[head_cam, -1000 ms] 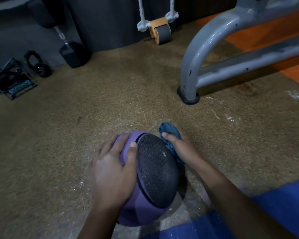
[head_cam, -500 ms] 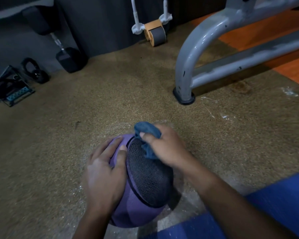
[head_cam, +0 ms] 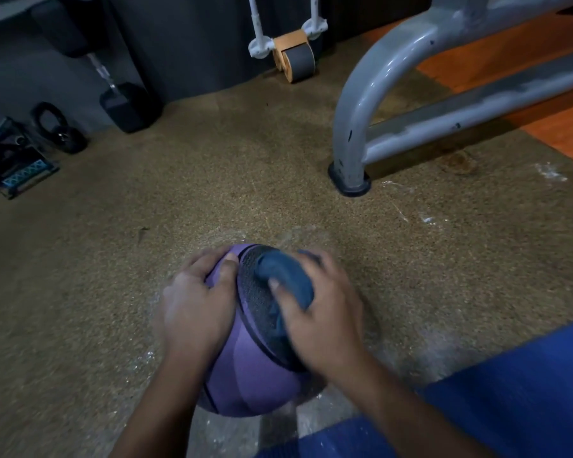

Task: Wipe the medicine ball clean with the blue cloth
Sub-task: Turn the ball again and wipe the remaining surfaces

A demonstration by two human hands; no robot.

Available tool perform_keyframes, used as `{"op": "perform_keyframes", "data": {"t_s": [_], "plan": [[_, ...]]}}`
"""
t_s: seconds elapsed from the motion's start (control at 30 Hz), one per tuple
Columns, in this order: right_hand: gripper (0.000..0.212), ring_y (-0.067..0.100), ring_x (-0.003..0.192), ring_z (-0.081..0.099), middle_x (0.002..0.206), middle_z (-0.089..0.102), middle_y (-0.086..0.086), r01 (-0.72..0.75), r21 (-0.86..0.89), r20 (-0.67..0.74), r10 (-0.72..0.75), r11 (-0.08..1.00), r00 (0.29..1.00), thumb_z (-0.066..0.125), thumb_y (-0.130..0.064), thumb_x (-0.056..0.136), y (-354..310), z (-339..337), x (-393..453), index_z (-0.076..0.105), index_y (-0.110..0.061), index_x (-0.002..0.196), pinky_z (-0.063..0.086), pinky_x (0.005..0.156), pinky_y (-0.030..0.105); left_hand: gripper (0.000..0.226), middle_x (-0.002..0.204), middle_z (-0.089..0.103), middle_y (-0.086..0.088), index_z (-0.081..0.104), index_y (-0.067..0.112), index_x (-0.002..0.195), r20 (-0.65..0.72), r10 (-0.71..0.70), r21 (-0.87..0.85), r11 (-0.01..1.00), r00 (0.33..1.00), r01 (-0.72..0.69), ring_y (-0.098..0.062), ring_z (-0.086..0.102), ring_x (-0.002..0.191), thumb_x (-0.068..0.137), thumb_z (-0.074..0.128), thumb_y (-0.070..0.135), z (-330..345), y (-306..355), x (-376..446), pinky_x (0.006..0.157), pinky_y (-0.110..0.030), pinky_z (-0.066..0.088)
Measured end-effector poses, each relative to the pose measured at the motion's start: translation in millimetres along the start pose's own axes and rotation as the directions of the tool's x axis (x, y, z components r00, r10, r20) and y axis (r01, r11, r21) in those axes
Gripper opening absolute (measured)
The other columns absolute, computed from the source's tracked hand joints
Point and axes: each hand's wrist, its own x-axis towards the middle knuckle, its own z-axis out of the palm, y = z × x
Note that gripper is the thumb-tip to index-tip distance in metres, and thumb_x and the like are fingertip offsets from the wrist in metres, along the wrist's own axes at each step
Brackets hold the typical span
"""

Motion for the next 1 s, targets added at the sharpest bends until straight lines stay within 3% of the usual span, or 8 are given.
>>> {"op": "perform_keyframes", "data": {"t_s": [0.13, 0.2, 0.33, 0.43, 0.53, 0.67, 0.83, 1.0], "plan": [[0.020, 0.018, 0.093, 0.066, 0.102, 0.071, -0.002, -0.479, 0.381, 0.195, 0.437, 0.791, 0.878, 0.062, -0.042, 0.091, 40.8, 6.2, 46.0, 0.069, -0.028, 0.103, 0.052, 0.090, 0.039, 0.028, 0.132, 0.061, 0.015, 0.068, 0.041, 0.118, 0.007, -0.049, -0.024, 0.998, 0.999, 0.049, -0.019, 0.054, 0.123, 0.095, 0.052, 0.043, 0.3, 4.2, 3.9, 0.100, -0.032, 0.037], [0.019, 0.019, 0.093, 0.068, 0.100, 0.071, -0.002, -0.587, 0.421, 0.276, 0.519, 0.692, 0.809, 0.062, -0.038, 0.094, 44.5, 4.5, 41.0, 0.069, -0.026, 0.108, 0.053, 0.088, 0.037, 0.028, 0.131, 0.063, 0.013, 0.069, 0.040, 0.117, 0.000, -0.089, -0.060, 0.994, 0.996, 0.089, -0.019, 0.055, 0.123, 0.094, 0.053, 0.043, -0.7, 4.6, 6.6, 0.102, -0.033, 0.037], [0.039, 0.013, 0.109, 0.057, 0.116, 0.057, -0.009, -0.176, 0.198, -0.021, 0.184, 0.964, 0.983, 0.054, -0.052, 0.086, 11.0, 2.9, -16.9, 0.064, -0.033, 0.119, 0.043, 0.092, 0.032, 0.030, 0.126, 0.066, 0.011, 0.066, 0.050, 0.116, -0.020, -0.153, -0.011, 0.988, 0.988, 0.153, -0.023, 0.058, 0.118, 0.091, 0.049, 0.052, -4.6, -0.4, 10.2, 0.099, -0.037, 0.042], [0.056, 0.010, 0.122, 0.046, 0.135, 0.044, -0.016, 0.081, -0.012, 0.025, -0.080, 0.997, 0.996, 0.046, -0.057, 0.080, -11.7, 3.8, -35.2, 0.053, -0.041, 0.133, 0.040, 0.099, 0.031, 0.029, 0.124, 0.068, 0.010, 0.066, 0.050, 0.114, -0.023, -0.153, -0.042, 0.988, 0.988, 0.152, -0.021, 0.059, 0.116, 0.090, 0.049, 0.052, -7.7, -7.9, 10.6, 0.096, -0.035, 0.041], [0.044, 0.013, 0.109, 0.057, 0.124, 0.054, -0.013, -0.077, 0.092, 0.029, 0.075, 0.993, 0.997, 0.050, -0.055, 0.084, 4.2, 7.2, -10.8, 0.062, -0.035, 0.121, 0.045, 0.092, 0.033, 0.029, 0.123, 0.068, 0.012, 0.068, 0.048, 0.113, -0.024, -0.140, -0.101, 0.985, 0.990, 0.137, -0.018, 0.058, 0.118, 0.089, 0.051, 0.050, -12.4, -15.1, 7.9, 0.093, -0.029, 0.036], [0.007, 0.021, 0.099, 0.067, 0.102, 0.069, -0.002, -0.432, 0.395, 0.139, 0.413, 0.811, 0.900, 0.060, -0.035, 0.095, 38.0, 14.2, 21.7, 0.063, -0.037, 0.088, 0.052, 0.088, 0.035, 0.032, 0.127, 0.066, 0.009, 0.067, 0.048, 0.116, -0.045, -0.165, -0.074, 0.984, 0.985, 0.162, -0.024, 0.057, 0.119, 0.090, 0.049, 0.052, -12.8, -12.4, 7.9, 0.098, -0.036, 0.040], [0.054, 0.011, 0.114, 0.052, 0.130, 0.048, -0.014, -0.060, 0.062, -0.033, 0.062, 0.996, 0.998, 0.049, -0.058, 0.081, 2.9, 8.6, -30.7, 0.056, -0.039, 0.131, 0.042, 0.098, 0.033, 0.034, 0.128, 0.065, 0.005, 0.065, 0.046, 0.120, -0.054, -0.190, -0.014, 0.982, 0.980, 0.189, -0.029, 0.058, 0.116, 0.092, 0.047, 0.052, -8.3, -7.8, 11.1, 0.098, -0.041, 0.044], [0.051, 0.011, 0.126, 0.045, 0.140, 0.041, -0.016, 0.149, 0.054, -0.043, -0.146, 0.987, 0.988, 0.057, -0.049, 0.082, -2.7, 15.4, -57.4, 0.052, -0.044, 0.132, 0.037, 0.101, 0.026, 0.034, 0.125, 0.067, 0.010, 0.067, 0.048, 0.116, -0.041, -0.167, -0.094, 0.982, 0.985, 0.163, -0.022, 0.059, 0.116, 0.087, 0.048, 0.053, -12.9, -15.2, 8.2, 0.097, -0.038, 0.043]]}}
